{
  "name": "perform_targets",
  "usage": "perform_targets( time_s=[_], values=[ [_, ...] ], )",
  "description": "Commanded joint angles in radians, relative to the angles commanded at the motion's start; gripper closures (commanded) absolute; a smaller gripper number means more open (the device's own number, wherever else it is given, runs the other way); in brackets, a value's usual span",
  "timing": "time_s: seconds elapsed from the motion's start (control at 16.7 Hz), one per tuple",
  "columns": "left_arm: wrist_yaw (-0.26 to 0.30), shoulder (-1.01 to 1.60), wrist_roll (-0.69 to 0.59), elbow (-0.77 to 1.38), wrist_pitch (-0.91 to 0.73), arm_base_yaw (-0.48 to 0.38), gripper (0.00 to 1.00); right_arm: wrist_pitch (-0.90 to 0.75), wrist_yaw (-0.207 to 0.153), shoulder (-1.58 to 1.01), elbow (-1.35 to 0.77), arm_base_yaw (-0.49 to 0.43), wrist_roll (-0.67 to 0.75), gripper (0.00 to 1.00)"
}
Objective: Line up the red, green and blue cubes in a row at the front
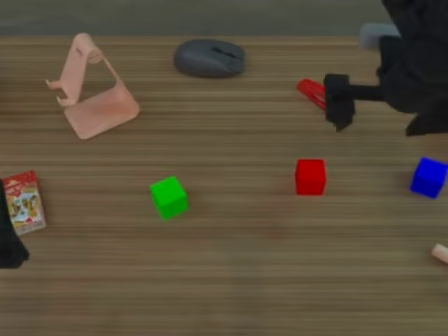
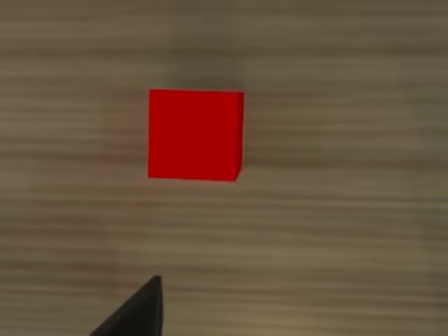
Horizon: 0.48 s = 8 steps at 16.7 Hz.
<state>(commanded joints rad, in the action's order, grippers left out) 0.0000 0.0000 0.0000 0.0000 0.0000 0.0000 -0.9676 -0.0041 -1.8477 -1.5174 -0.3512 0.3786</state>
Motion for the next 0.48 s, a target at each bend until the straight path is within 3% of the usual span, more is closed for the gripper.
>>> perform_targets(
  time_s=[0.48],
  values=[
    [0.000,0.000,0.000,0.000,0.000,0.000,0.00,-0.244,0.007,-0.469,-0.454,-0.097,0.106,0.00]
  ],
)
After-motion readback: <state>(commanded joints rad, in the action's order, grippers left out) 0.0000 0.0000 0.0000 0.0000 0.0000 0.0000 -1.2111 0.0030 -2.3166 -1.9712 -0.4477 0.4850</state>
